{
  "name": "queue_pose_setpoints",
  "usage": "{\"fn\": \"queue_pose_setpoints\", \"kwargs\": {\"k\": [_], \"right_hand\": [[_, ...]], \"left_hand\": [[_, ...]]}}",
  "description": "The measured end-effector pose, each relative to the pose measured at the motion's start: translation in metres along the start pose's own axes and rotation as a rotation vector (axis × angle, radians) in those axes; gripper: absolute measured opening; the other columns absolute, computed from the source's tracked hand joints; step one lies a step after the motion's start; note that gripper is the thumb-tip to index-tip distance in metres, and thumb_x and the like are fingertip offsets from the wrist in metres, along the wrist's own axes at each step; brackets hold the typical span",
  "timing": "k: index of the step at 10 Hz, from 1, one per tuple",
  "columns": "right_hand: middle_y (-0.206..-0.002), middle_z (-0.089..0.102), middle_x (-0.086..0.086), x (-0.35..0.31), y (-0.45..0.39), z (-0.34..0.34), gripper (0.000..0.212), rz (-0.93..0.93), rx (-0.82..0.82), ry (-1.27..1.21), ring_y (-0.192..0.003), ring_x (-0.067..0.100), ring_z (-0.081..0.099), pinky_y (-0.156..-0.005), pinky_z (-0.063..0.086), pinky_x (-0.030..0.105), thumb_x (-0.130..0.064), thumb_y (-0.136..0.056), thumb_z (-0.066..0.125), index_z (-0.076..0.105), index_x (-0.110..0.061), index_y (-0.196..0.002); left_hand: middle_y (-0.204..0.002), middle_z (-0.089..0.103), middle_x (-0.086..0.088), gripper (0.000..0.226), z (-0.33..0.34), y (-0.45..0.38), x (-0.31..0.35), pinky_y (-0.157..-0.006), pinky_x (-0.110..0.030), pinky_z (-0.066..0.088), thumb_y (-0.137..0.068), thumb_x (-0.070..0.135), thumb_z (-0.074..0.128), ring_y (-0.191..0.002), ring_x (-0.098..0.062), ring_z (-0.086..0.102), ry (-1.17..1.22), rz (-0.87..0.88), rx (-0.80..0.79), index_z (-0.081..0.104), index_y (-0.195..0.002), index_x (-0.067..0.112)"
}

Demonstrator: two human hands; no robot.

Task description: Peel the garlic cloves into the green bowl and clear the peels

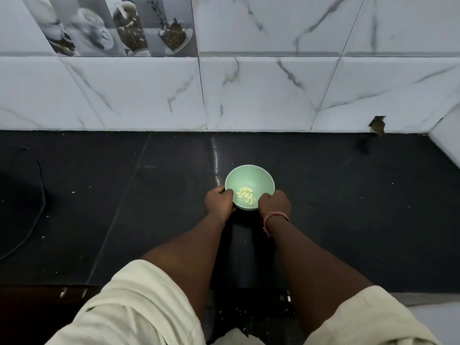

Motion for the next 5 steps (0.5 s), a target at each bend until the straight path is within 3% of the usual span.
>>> {"fn": "queue_pose_setpoints", "kwargs": {"k": [1,2,3,4,5], "right_hand": [[-0.123,0.062,0.022,0.023,0.013,-0.016,0.036,0.014,0.018,0.046,-0.110,0.041,0.060,-0.085,0.047,0.037,-0.023,-0.095,0.048,0.059,-0.001,-0.120],[-0.122,0.064,0.023,0.039,0.025,-0.030,0.035,0.000,0.007,0.061,-0.110,0.041,0.061,-0.087,0.049,0.039,-0.021,-0.095,0.048,0.061,0.000,-0.119],[-0.122,0.064,0.023,0.047,0.030,-0.039,0.033,-0.041,0.006,0.049,-0.111,0.041,0.061,-0.085,0.048,0.037,-0.018,-0.097,0.047,0.062,0.001,-0.119],[-0.123,0.064,0.022,0.050,0.038,-0.047,0.036,-0.041,0.001,0.039,-0.113,0.040,0.060,-0.090,0.048,0.040,-0.027,-0.102,0.046,0.060,0.000,-0.120],[-0.124,0.063,0.021,0.045,0.046,-0.056,0.038,-0.017,0.024,0.027,-0.115,0.040,0.060,-0.092,0.048,0.042,-0.033,-0.103,0.047,0.057,-0.001,-0.122]], "left_hand": [[-0.087,0.075,-0.008,0.022,0.004,0.027,-0.017,-0.067,-0.047,0.063,-0.083,0.011,0.055,-0.080,-0.029,0.074,-0.034,0.002,0.016,0.074,-0.087,0.023],[-0.088,0.075,-0.006,0.030,0.007,0.053,-0.030,-0.066,-0.046,0.064,-0.080,0.016,0.053,-0.078,-0.027,0.074,-0.061,-0.009,0.021,0.076,-0.098,0.020],[-0.098,0.074,-0.007,0.031,0.012,0.065,-0.039,-0.069,-0.042,0.064,-0.089,0.015,0.054,-0.085,-0.028,0.073,-0.016,-0.009,0.011,0.073,-0.114,0.017],[-0.109,0.071,-0.010,0.027,0.023,0.081,-0.046,-0.076,-0.039,0.062,-0.102,0.026,0.050,-0.095,-0.028,0.071,-0.011,-0.042,-0.064,0.065,-0.122,0.017],[-0.116,0.068,-0.013,0.031,0.018,0.086,-0.037,-0.088,-0.043,0.057,-0.105,0.036,0.044,-0.101,-0.030,0.067,-0.054,-0.025,-0.049,0.064,-0.117,0.016]]}}
Point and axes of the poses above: each hand's wrist, its own y-axis away from the middle knuckle, its own z-axis out of the palm, x = y × z, the point moved 8 cm from there along -y, towards the middle knuckle
